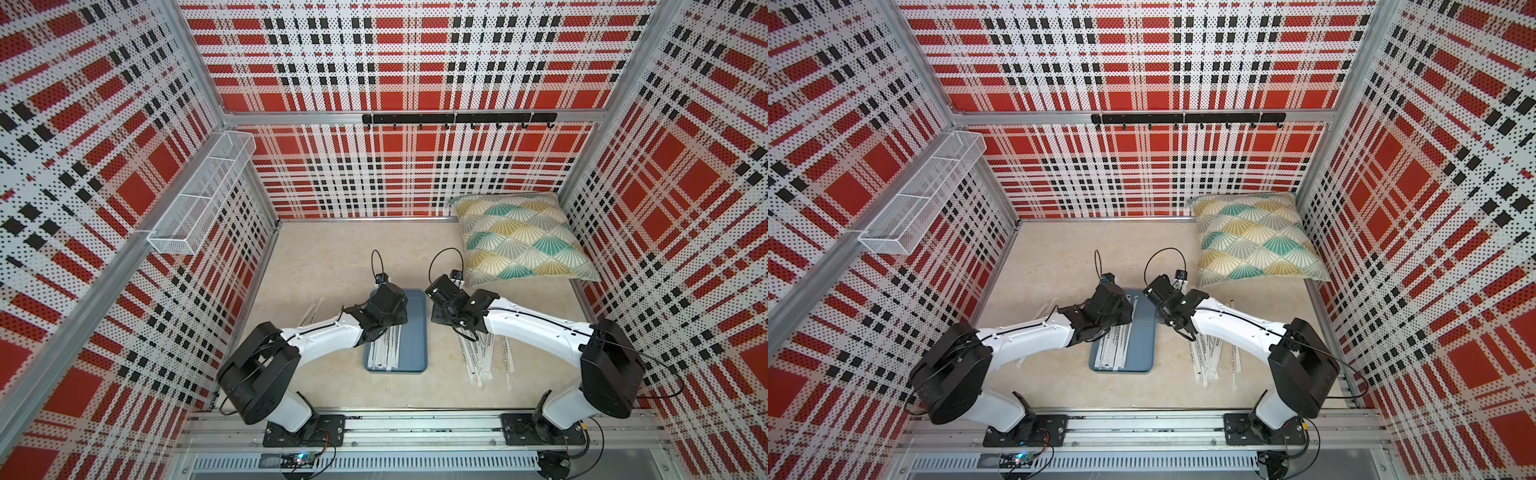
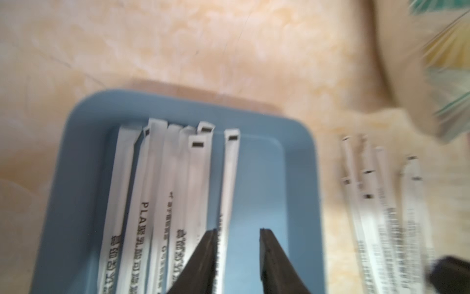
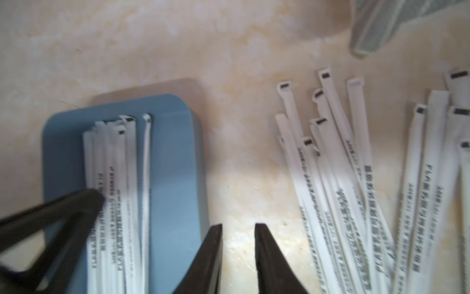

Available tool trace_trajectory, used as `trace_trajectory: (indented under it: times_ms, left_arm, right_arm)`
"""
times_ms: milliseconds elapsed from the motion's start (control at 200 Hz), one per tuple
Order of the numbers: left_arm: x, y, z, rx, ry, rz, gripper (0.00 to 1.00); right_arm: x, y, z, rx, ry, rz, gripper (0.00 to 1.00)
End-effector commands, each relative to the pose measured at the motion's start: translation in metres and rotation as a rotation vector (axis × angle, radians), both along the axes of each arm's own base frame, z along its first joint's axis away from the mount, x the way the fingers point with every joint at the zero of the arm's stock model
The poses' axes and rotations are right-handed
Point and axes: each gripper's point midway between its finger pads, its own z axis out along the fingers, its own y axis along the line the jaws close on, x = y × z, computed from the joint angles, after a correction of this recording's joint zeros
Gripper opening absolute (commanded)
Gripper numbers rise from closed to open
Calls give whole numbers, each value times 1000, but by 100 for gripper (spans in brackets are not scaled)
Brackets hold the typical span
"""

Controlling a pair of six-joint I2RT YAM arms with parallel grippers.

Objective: Put the straws into the storage box
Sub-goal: Pick up the straw from the center of the board.

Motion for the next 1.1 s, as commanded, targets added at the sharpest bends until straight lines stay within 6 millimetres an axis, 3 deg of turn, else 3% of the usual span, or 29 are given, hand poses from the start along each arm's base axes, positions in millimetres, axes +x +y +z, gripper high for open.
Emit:
trace_trajectory:
  times_ms: [0, 105, 190, 351, 636, 1092]
  left_arm:
    - [9, 10, 56, -41, -132, -13, 43]
    - [13, 53, 65, -9, -186, 41, 58]
    - [12, 84, 57, -19, -186, 75, 64]
    - [5, 114, 40, -30, -169, 123, 70]
    - [-5, 115, 18, -67, -131, 143, 70]
    - [-4, 114, 20, -66, -133, 138, 68]
  right_arm:
    - [-20, -43, -11, -144, 67, 10, 28]
    - [-32, -55, -23, -205, 126, 50, 27]
    - [-37, -52, -35, -205, 164, 74, 26]
    - [-36, -41, -50, -173, 195, 83, 25]
    - [-35, -31, -67, -167, 234, 103, 20]
    - [-39, -41, -95, -235, 282, 104, 23]
